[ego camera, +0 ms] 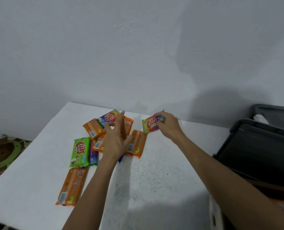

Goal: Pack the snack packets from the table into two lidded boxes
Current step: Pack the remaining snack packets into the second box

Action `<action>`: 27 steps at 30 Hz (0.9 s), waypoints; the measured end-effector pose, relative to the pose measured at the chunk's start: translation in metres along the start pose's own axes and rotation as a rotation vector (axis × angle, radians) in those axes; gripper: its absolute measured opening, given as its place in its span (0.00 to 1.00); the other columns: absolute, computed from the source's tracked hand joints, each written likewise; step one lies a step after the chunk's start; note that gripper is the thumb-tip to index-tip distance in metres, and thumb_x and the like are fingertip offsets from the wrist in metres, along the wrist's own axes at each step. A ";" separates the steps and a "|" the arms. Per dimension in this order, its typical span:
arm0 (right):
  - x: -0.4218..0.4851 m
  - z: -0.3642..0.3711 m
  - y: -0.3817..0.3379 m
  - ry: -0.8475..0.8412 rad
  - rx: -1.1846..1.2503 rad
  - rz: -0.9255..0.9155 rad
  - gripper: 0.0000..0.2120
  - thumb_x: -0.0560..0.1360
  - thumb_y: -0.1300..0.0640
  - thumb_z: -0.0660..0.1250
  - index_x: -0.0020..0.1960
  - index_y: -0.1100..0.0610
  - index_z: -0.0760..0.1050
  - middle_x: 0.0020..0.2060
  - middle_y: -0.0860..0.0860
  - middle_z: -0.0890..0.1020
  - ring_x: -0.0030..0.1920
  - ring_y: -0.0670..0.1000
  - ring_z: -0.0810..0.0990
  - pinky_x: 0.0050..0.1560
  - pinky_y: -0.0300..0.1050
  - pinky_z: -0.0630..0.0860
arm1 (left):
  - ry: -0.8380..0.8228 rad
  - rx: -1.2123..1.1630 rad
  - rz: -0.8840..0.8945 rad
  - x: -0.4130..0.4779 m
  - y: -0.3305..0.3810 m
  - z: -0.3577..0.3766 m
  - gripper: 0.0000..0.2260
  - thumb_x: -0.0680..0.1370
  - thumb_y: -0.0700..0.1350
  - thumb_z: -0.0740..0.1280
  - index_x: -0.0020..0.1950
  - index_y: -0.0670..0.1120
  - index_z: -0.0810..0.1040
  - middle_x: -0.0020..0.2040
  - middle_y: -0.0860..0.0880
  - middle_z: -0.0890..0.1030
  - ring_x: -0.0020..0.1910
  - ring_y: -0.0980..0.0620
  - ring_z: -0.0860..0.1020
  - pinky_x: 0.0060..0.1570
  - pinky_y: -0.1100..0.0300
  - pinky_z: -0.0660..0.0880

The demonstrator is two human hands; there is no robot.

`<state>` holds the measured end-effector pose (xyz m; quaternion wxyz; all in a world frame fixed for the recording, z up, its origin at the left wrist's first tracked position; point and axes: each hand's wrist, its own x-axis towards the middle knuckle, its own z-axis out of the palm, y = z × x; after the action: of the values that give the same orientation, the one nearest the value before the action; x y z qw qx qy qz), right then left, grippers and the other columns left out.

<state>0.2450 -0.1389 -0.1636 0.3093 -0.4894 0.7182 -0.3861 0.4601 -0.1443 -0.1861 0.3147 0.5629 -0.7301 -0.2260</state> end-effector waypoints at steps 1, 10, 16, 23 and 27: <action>-0.011 -0.014 -0.001 0.013 0.000 -0.034 0.14 0.77 0.65 0.61 0.58 0.54 0.78 0.57 0.54 0.79 0.50 0.49 0.77 0.44 0.41 0.81 | 0.026 -0.045 0.020 -0.007 0.011 -0.002 0.37 0.72 0.54 0.69 0.76 0.64 0.53 0.61 0.44 0.63 0.46 0.47 0.74 0.47 0.55 0.75; -0.162 -0.151 0.018 0.084 0.052 -0.221 0.15 0.79 0.60 0.64 0.65 0.54 0.75 0.56 0.47 0.77 0.51 0.47 0.80 0.45 0.38 0.82 | 0.019 -0.625 -0.024 -0.098 0.124 0.013 0.30 0.67 0.49 0.72 0.62 0.58 0.59 0.55 0.46 0.77 0.54 0.48 0.80 0.54 0.50 0.79; -0.270 -0.218 0.044 0.037 0.163 -0.110 0.15 0.80 0.61 0.61 0.63 0.50 0.77 0.56 0.50 0.78 0.51 0.45 0.81 0.40 0.37 0.81 | -0.005 -0.851 -0.015 -0.170 0.183 0.023 0.28 0.74 0.33 0.70 0.65 0.53 0.61 0.52 0.53 0.75 0.51 0.56 0.79 0.48 0.66 0.78; -0.346 -0.240 0.082 -0.131 0.084 0.032 0.18 0.78 0.63 0.66 0.63 0.44 0.77 0.57 0.45 0.79 0.51 0.50 0.82 0.45 0.44 0.83 | -0.169 -0.814 -0.017 -0.228 0.198 0.044 0.25 0.73 0.36 0.72 0.65 0.53 0.71 0.58 0.55 0.76 0.56 0.57 0.78 0.49 0.65 0.78; -0.344 -0.224 0.102 -0.290 0.060 0.097 0.20 0.78 0.66 0.64 0.67 0.51 0.75 0.53 0.41 0.83 0.46 0.41 0.81 0.42 0.34 0.79 | -0.219 -0.816 -0.058 -0.246 0.193 0.057 0.24 0.74 0.36 0.72 0.65 0.54 0.70 0.59 0.54 0.76 0.57 0.56 0.78 0.49 0.63 0.78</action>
<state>0.1266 0.2646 -0.1136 0.4425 -0.4952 0.6770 -0.3174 0.3297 0.1426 -0.1446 0.4257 0.3850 -0.5937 -0.5640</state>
